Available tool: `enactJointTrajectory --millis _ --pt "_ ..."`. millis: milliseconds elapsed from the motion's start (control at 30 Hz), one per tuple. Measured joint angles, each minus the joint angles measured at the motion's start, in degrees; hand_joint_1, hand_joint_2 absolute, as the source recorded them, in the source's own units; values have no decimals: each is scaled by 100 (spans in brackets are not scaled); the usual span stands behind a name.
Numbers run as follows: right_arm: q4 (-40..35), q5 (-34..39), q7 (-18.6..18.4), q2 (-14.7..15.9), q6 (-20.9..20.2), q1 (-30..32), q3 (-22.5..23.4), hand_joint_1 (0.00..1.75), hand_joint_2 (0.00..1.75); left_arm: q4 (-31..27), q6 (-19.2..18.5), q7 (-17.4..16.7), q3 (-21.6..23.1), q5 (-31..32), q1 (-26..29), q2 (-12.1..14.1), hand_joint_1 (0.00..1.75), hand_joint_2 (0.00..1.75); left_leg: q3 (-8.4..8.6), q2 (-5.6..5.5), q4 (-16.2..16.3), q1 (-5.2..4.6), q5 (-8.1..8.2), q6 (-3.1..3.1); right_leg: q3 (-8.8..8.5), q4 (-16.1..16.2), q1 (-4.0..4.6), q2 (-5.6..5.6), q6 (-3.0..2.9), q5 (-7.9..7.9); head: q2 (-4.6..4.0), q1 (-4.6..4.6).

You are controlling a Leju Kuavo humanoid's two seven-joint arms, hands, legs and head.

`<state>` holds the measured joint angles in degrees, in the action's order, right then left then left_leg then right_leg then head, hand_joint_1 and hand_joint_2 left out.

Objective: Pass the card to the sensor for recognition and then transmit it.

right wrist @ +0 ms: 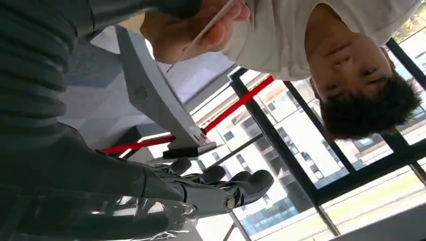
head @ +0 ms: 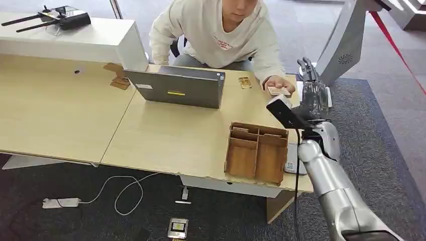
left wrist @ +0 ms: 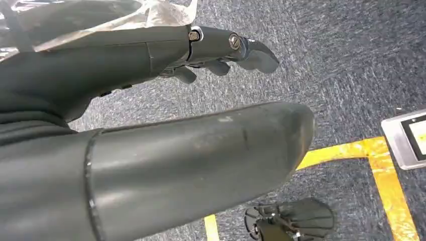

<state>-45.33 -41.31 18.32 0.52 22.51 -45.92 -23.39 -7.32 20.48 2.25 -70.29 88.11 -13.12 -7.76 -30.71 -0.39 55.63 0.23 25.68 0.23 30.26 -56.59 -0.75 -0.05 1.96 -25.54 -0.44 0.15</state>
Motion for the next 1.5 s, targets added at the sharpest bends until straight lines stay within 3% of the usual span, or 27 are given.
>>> enactJointTrajectory --millis 600,1033,1233,1500 --pt "197 142 46 -11 -323 -42 0 175 175 0 0 -55 44 7 -1 0 0 0 0 1 0 0 0 0 3 0 0 0 0 0 0 0" --pt "203 258 -127 18 -310 -44 2 175 175 0 7 -98 168 -2 2 0 0 0 1 2 1 0 0 0 4 0 0 0 0 0 0 -2" --pt "321 376 -317 300 -15 -121 134 175 175 0 92 -61 166 -31 41 0 0 0 0 -1 3 0 1 1 6 3 -3 0 0 0 0 -2" --pt "723 293 -395 1121 116 -72 503 175 175 0 129 -50 155 -35 106 0 0 0 -2 0 6 -4 5 6 7 6 -12 0 2 0 0 -2"
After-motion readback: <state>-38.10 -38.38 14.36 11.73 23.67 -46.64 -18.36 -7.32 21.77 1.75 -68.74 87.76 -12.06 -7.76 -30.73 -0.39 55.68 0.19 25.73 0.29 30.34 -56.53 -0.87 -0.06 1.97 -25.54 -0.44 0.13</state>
